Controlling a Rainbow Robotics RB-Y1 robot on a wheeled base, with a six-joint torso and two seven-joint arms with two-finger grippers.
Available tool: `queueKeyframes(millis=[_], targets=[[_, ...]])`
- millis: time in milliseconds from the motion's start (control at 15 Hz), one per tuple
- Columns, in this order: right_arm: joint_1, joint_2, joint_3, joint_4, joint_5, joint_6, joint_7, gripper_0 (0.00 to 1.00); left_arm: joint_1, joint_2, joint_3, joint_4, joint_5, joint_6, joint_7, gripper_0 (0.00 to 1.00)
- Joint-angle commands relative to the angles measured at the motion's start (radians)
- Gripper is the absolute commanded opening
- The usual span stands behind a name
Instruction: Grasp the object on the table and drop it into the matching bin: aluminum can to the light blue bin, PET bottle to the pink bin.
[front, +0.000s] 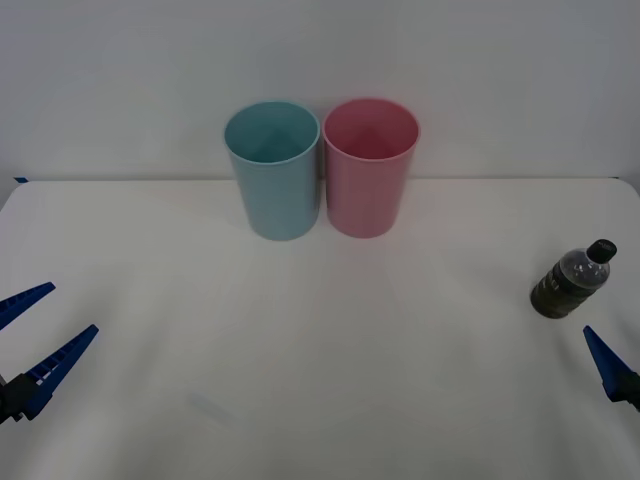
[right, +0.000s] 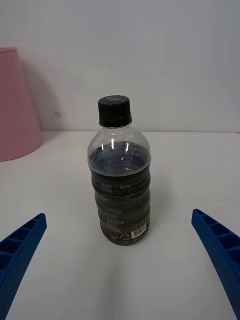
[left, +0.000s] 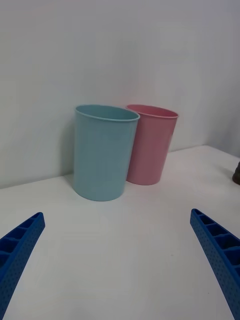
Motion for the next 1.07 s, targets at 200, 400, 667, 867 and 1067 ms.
queueKeyframes(millis=[200, 400, 667, 867, 1067], targets=[[-0.111, -0.001, 0.013, 0.106, 0.019, 0.038, 0.025, 1.00, 0.000, 0.000, 0.000, 0.000, 0.000, 0.000, 0.000, 1.00], [-0.171, 0.001, 0.033, 0.153, 0.024, 0.064, 0.042, 1.00, 0.000, 0.000, 0.000, 0.000, 0.000, 0.000, 0.000, 1.00], [-0.224, 0.001, 0.062, 0.192, 0.024, 0.106, 0.057, 1.00, 0.000, 0.000, 0.000, 0.000, 0.000, 0.000, 0.000, 1.00], [-0.284, 0.001, 0.072, 0.261, 0.024, 0.104, 0.074, 1.00, 0.000, 0.000, 0.000, 0.000, 0.000, 0.000, 0.000, 1.00], [-0.329, 0.010, 0.073, 0.299, 0.024, 0.106, 0.089, 1.00, 0.000, 0.000, 0.000, 0.000, 0.000, 0.000, 0.000, 1.00]])
